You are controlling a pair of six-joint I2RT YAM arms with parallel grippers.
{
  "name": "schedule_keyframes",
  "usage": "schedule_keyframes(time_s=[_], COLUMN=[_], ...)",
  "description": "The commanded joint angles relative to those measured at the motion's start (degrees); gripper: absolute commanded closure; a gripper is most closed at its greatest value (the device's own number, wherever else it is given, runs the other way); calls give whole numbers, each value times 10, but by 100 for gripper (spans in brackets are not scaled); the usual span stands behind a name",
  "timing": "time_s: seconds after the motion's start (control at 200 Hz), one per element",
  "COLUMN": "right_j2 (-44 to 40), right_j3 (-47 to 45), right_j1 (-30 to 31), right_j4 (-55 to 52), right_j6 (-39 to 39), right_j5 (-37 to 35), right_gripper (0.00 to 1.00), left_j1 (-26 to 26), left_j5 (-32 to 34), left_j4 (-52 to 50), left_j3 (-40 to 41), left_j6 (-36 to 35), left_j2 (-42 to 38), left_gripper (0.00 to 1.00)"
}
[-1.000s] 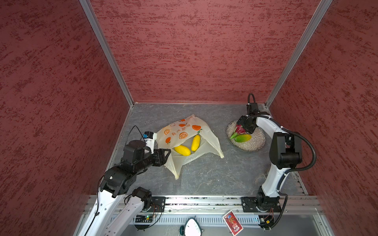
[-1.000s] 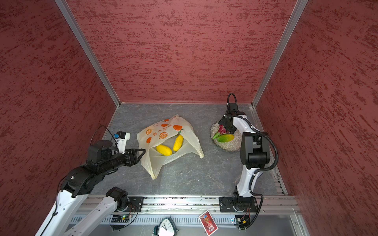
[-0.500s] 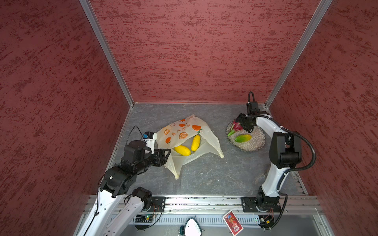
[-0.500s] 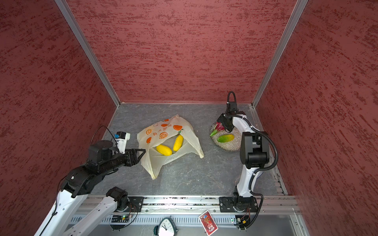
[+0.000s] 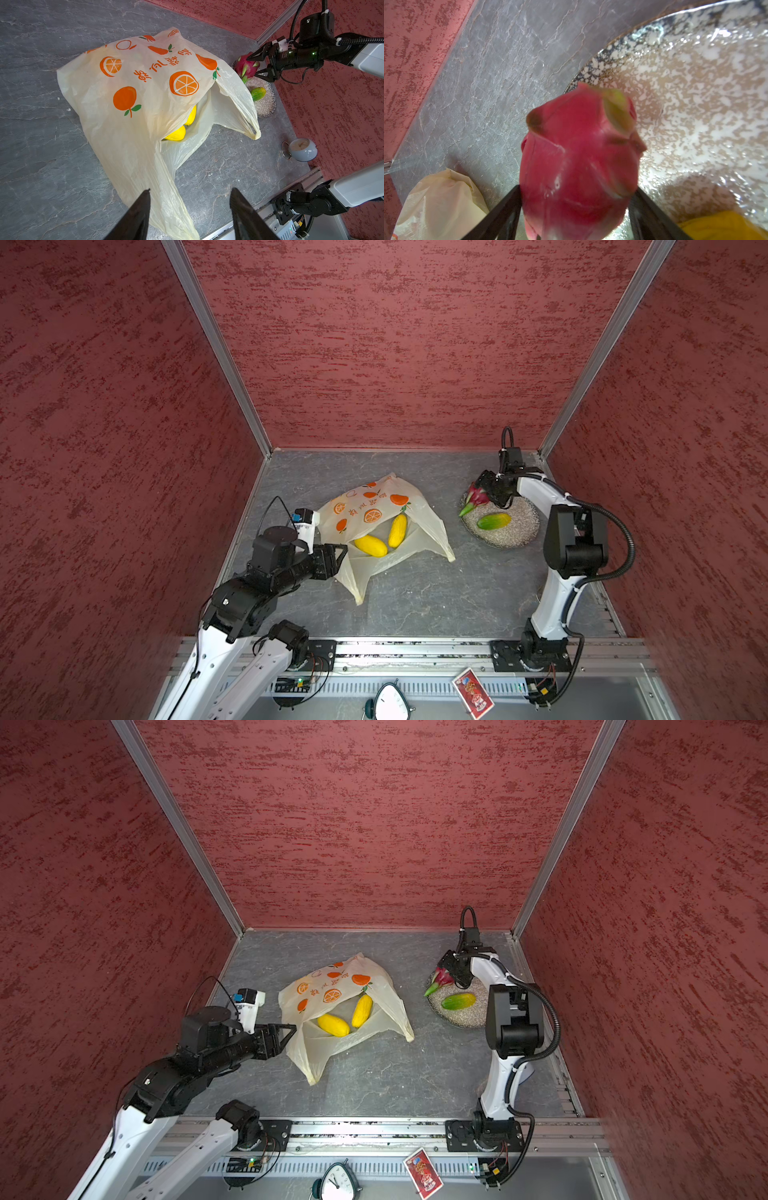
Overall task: Take fruits out of the plastic bag
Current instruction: Place the fake fruit on the plate.
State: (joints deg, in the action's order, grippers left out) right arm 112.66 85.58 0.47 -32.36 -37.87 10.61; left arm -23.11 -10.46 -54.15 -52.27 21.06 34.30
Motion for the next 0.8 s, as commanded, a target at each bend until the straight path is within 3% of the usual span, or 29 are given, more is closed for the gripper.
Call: schedule_keyframes(time_s=[0.0, 0.316, 0.591, 0.797], right_j2=[0, -14, -62, -189], right_j3=[19, 22, 26, -95], right_j1=[-1, -2, -4, -1], right_j4=[19, 10, -17, 26], right_j6=[3, 10, 16, 13], right_j5=[11, 14, 15, 38], right_gripper=[20, 11, 11, 19], left_j1=[-7, -12, -21, -46], left_j5=[10, 15, 29, 37], left_j4=[-5, -6, -9, -15], left_j3=[3, 3, 3, 2], left_j6=[2, 4, 8, 13], left_j2=[-8, -11, -9, 19], left_gripper=[39, 39, 37, 36])
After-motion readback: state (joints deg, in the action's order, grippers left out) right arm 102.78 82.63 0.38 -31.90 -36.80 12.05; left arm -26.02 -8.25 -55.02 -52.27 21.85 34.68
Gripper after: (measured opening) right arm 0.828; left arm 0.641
